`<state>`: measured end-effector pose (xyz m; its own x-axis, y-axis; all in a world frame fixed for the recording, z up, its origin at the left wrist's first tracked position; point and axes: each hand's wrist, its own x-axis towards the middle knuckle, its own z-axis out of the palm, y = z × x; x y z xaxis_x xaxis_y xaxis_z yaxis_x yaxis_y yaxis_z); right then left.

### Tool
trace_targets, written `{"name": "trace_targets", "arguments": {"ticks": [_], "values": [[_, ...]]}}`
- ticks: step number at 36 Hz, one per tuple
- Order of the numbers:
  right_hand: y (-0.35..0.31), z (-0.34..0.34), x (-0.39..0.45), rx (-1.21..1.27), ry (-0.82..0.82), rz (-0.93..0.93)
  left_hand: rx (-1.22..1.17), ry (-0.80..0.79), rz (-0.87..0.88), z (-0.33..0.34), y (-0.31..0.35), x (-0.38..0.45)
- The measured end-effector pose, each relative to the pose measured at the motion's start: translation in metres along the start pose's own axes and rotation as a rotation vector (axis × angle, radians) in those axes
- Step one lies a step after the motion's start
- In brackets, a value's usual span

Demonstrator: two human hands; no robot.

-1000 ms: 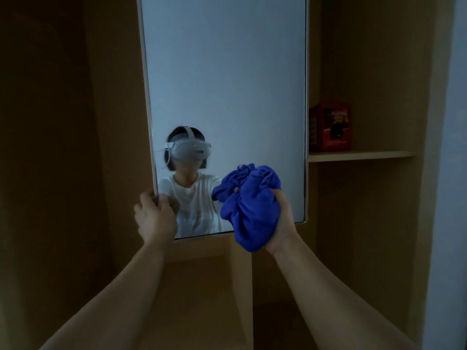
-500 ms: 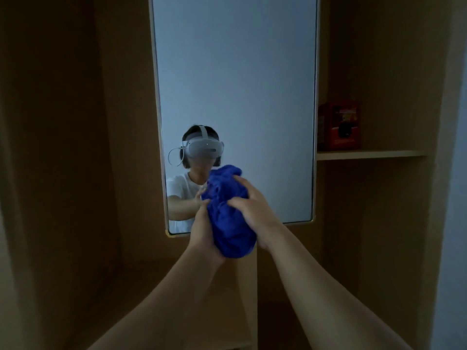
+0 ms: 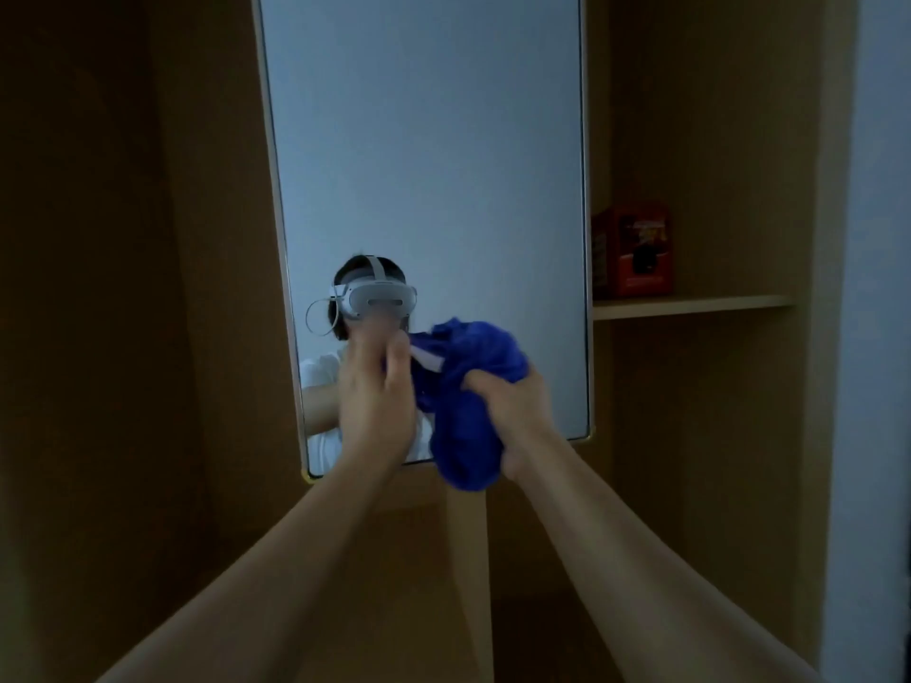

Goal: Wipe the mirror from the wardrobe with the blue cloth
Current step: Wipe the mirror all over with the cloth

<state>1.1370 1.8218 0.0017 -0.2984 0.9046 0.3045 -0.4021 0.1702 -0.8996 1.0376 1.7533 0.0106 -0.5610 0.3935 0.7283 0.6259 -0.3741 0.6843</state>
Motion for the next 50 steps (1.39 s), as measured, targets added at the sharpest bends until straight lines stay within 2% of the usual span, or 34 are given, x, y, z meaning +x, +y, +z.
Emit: {"name": "trace_targets", "arguments": {"ticks": [3,5,7,10,11,14,17,21,25,30,34,36,38,39,41,43,45,47,50], "values": [[-0.007,-0.022,0.014,0.05,0.192,-0.112,0.109,0.39,0.126,-0.023,0.0,0.025],[-0.011,-0.035,0.023,-0.041,0.317,-0.25,0.199,0.509,0.065,-0.042,-0.009,0.046],[-0.014,-0.043,0.031,-0.149,0.414,-0.348,0.209,0.457,-0.149,-0.055,-0.023,0.067],[-0.015,-0.05,0.045,-0.326,0.512,-0.495,-0.146,0.265,-0.459,-0.062,-0.04,0.09],[-0.014,-0.05,0.049,-0.389,0.537,-0.531,-0.239,0.224,-0.517,-0.061,-0.043,0.095],[-0.005,-0.05,0.056,-0.516,0.572,-0.563,-0.296,0.218,-0.584,-0.058,-0.046,0.099],[0.014,-0.04,0.054,-0.561,0.54,-0.568,-0.223,0.198,-0.553,-0.05,-0.051,0.095],[0.048,-0.009,0.041,-0.618,0.418,-0.625,-0.304,0.123,-0.547,-0.049,-0.057,0.095],[0.075,0.015,0.03,-0.66,0.305,-0.738,-0.301,0.106,-0.506,-0.047,-0.061,0.097],[0.1,0.026,0.017,-0.883,0.093,-0.924,-0.303,0.111,-0.489,-0.045,-0.065,0.1],[0.11,0.023,0.013,-0.988,-0.057,-1.004,-0.299,0.107,-0.487,-0.045,-0.07,0.103],[0.106,0.016,0.012,-0.985,-0.122,-0.983,-0.248,0.12,-0.475,-0.044,-0.071,0.104],[0.101,0.006,0.009,-0.892,-0.081,-0.928,-0.171,0.142,-0.439,-0.042,-0.072,0.105],[0.098,0.0,0.008,-0.804,0.003,-0.892,-0.145,0.16,-0.423,-0.042,-0.072,0.105],[0.091,-0.013,0.012,-0.665,0.271,-0.777,-0.111,0.168,-0.409,-0.042,-0.07,0.105],[0.081,-0.029,0.024,-0.673,0.553,-0.615,-0.12,0.15,-0.406,-0.043,-0.07,0.105],[0.073,-0.044,0.035,-0.704,0.712,-0.423,-0.156,0.154,-0.423,-0.045,-0.069,0.104],[0.074,-0.051,0.04,-0.703,0.707,-0.314,-0.152,0.141,-0.428,-0.047,-0.068,0.103],[0.09,-0.043,0.037,-0.667,0.64,-0.309,-0.136,0.121,-0.424,-0.048,-0.067,0.103]]}}
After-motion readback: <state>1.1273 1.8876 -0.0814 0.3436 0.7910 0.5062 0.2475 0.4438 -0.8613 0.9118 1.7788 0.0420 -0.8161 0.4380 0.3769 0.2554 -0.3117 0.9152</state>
